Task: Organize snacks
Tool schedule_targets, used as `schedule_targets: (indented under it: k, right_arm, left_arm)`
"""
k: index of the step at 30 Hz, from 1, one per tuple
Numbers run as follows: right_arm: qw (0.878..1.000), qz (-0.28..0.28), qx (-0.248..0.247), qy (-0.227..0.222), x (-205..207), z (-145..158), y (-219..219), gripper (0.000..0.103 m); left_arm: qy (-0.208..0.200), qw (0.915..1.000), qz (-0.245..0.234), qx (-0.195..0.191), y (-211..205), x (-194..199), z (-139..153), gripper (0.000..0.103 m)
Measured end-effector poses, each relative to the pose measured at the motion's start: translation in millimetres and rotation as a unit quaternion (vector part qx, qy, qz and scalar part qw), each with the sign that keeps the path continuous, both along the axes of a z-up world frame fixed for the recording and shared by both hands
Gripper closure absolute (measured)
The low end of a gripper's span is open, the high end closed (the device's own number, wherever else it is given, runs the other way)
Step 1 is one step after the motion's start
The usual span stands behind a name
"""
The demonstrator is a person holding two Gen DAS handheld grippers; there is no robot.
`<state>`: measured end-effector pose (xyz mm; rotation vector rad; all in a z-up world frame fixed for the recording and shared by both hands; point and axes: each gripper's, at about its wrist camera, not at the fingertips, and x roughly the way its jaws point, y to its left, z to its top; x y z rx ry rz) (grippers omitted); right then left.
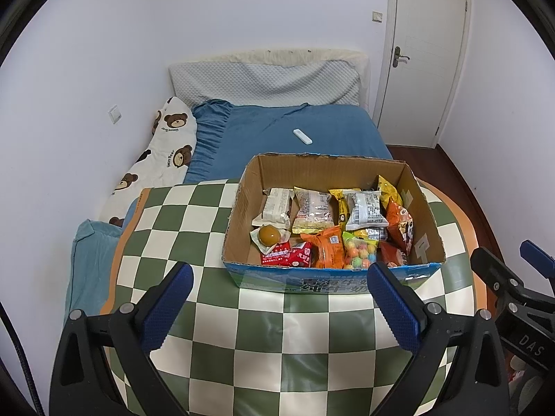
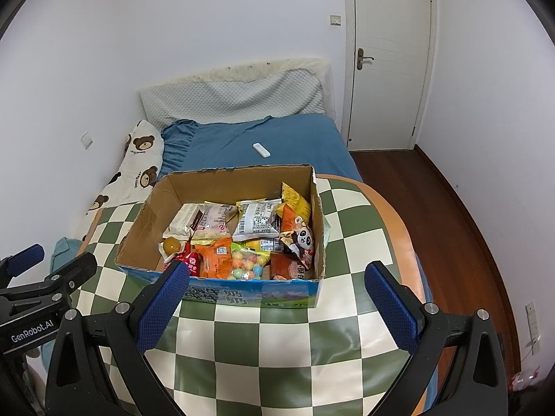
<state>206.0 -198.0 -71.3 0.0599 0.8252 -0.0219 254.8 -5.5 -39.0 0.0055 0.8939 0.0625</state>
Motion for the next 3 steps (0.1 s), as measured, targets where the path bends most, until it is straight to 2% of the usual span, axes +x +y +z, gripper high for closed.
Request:
schedule_targets:
  k: [3]
  right_arm:
    - [1.000,0.000,0.000,0.000,-0.6,0.3,1.3,0.000]
  left_arm:
    - [-0.002,1.0000,0.002,0.001,0.8,-0.1,0.9,0.000]
